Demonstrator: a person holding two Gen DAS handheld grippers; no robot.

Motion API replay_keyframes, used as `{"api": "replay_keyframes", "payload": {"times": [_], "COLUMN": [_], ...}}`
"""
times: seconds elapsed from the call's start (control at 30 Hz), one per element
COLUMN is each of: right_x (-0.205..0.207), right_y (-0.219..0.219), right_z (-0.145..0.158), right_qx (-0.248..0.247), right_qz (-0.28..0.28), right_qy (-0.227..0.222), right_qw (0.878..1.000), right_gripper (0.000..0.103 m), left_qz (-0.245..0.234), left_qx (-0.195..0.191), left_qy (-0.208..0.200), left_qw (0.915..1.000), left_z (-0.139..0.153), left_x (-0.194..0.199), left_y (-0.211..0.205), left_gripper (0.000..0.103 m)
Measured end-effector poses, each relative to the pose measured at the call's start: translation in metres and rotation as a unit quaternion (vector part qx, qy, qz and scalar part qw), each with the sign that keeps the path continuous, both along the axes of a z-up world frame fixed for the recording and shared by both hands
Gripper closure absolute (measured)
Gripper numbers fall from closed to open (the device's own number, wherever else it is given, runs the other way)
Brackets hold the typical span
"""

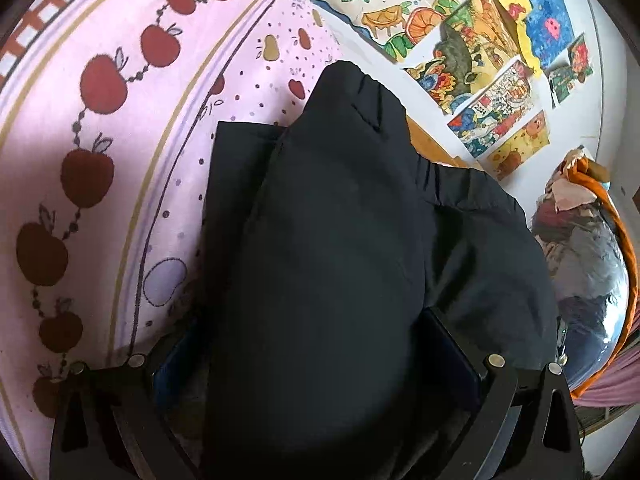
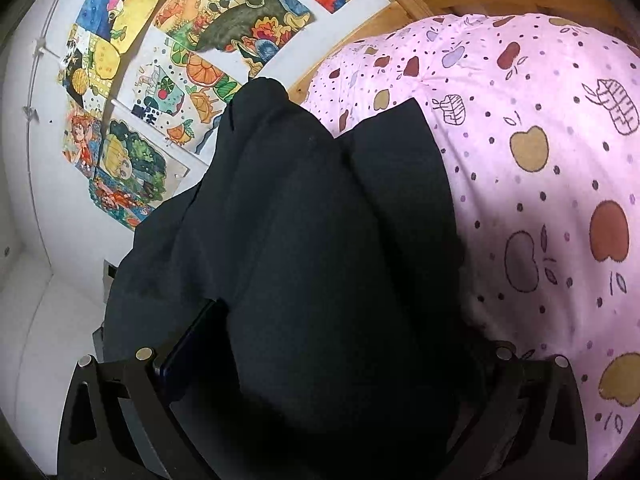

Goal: Fold large clothes
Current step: 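Grasp the folded black jacket bundle with both tools and lift it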

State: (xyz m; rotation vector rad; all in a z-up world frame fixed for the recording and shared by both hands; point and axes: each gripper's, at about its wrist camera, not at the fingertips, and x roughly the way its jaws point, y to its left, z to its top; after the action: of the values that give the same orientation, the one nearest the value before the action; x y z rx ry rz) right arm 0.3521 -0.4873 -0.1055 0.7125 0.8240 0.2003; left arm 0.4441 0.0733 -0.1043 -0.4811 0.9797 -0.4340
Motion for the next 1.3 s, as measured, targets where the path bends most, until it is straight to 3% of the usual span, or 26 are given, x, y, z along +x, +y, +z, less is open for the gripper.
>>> {"api": "replay_keyframes", "payload": {"times": [0.9, 0.97, 1.13, 1.3], "right_x": [-0.003, -0.001, 0.006, 0.005], "right_y": [0.004, 0.003, 0.005, 0.009], "right_z": [0.002, 0.003, 0.002, 0.002], "right_qx": [-0.017, -0.015, -0.003, -0.007], "right_qz": [0.001, 0.005, 0.024, 0.028], "right_qy": [-0.007, 0.001, 0.025, 0.025], "right_qw": [1.0, 1.0, 0.999, 0.999], "right_gripper": [0.001, 0.001, 0.001, 0.001], "left_qz": [-0.01, -0.029, -0.056, -0.044], "left_qx": [0.032, 0.038, 0.005, 0.046], "left_qy": [-0.004, 0.009, 0.055, 0.049], "left_qw": [0.9994, 0.9988, 0.9969, 0.9967], "left_z": [-0.001, -0.003, -0.006, 0.004], "left_x": [0.004, 0.012, 0.027, 0.018], "left_y": [-0.013, -0.02, -0.017, -0.031], "left_gripper": [0.0, 0.0, 0.0, 0.0]}}
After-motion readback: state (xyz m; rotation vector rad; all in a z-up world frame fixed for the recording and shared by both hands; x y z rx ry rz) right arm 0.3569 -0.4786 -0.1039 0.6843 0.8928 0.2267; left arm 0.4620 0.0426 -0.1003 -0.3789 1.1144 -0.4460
